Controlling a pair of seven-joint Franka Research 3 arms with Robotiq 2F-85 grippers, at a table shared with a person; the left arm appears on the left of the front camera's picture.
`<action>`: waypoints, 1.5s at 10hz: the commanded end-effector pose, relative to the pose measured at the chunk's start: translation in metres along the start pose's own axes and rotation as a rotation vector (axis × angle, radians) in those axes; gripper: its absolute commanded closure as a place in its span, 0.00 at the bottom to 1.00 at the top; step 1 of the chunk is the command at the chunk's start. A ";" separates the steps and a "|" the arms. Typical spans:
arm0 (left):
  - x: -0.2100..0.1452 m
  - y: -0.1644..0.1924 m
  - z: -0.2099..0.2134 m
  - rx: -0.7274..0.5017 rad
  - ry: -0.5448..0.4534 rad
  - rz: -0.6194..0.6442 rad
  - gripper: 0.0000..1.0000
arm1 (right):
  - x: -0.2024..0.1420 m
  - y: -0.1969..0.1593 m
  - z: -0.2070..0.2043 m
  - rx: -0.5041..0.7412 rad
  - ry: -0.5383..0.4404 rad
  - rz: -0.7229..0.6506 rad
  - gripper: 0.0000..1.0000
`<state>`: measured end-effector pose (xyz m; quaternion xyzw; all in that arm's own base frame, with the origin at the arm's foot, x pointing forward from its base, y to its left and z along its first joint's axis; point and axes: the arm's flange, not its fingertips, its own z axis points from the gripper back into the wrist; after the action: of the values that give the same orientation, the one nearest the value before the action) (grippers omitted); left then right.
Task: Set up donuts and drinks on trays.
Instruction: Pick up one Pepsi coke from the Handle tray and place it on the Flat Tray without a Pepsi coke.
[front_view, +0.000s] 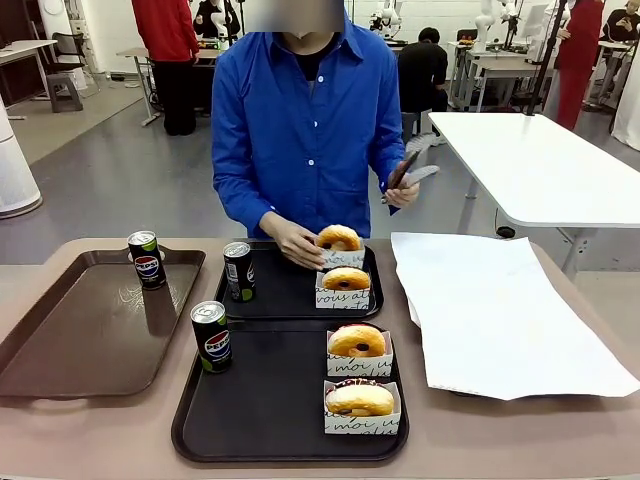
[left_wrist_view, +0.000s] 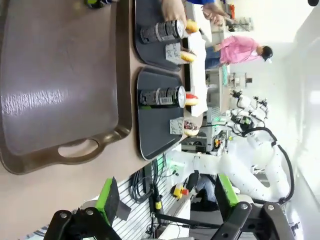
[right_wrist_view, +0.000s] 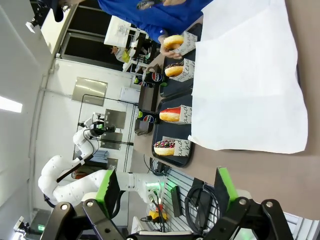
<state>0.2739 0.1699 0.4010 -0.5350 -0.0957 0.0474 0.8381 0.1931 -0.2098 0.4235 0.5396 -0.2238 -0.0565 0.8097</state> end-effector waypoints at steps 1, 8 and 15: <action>-0.026 0.011 -0.021 -0.037 -0.098 -0.059 0.00 | 0.002 0.000 -0.001 0.022 -0.011 0.015 0.00; 0.001 0.016 0.018 -0.029 -0.128 -0.026 0.00 | 0.002 0.000 -0.001 0.022 -0.011 0.015 0.00; 0.001 0.016 0.018 -0.029 -0.128 -0.026 0.00 | 0.002 0.000 -0.001 0.022 -0.011 0.015 0.00</action>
<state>0.2739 0.1915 0.3939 -0.5397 -0.1573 0.0726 0.8238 0.1931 -0.2098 0.4235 0.5396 -0.2238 -0.0564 0.8097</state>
